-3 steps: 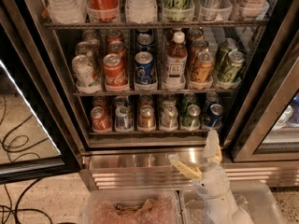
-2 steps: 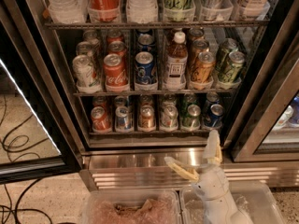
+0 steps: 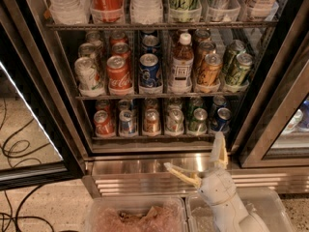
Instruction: Pick orange can from bottom shelf of fridge
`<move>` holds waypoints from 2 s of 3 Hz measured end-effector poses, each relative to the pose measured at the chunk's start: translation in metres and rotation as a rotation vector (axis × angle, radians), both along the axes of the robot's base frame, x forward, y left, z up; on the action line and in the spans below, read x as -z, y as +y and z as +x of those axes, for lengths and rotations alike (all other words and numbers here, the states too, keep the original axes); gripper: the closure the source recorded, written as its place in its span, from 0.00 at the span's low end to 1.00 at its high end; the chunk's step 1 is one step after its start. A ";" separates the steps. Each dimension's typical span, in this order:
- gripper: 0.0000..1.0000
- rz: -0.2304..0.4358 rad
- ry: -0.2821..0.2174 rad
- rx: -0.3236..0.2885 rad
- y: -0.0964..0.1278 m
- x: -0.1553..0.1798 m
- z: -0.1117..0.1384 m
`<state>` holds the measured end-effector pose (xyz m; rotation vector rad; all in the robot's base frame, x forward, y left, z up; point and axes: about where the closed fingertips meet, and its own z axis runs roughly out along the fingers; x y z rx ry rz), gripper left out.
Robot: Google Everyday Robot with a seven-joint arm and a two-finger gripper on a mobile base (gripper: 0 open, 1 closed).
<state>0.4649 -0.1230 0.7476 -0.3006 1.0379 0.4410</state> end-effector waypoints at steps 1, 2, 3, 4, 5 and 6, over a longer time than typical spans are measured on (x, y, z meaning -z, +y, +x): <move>0.00 -0.283 0.043 0.059 0.019 0.012 0.015; 0.00 -0.321 0.095 0.073 0.017 0.025 0.022; 0.00 -0.321 0.095 0.073 0.017 0.025 0.022; 0.00 -0.362 0.130 0.062 0.026 0.036 0.037; 0.00 -0.395 0.223 0.031 0.047 0.068 0.049; 0.00 -0.409 0.246 0.035 0.047 0.074 0.051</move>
Offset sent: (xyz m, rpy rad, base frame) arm 0.0133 0.0177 -0.0094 -0.2524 0.0344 -0.0519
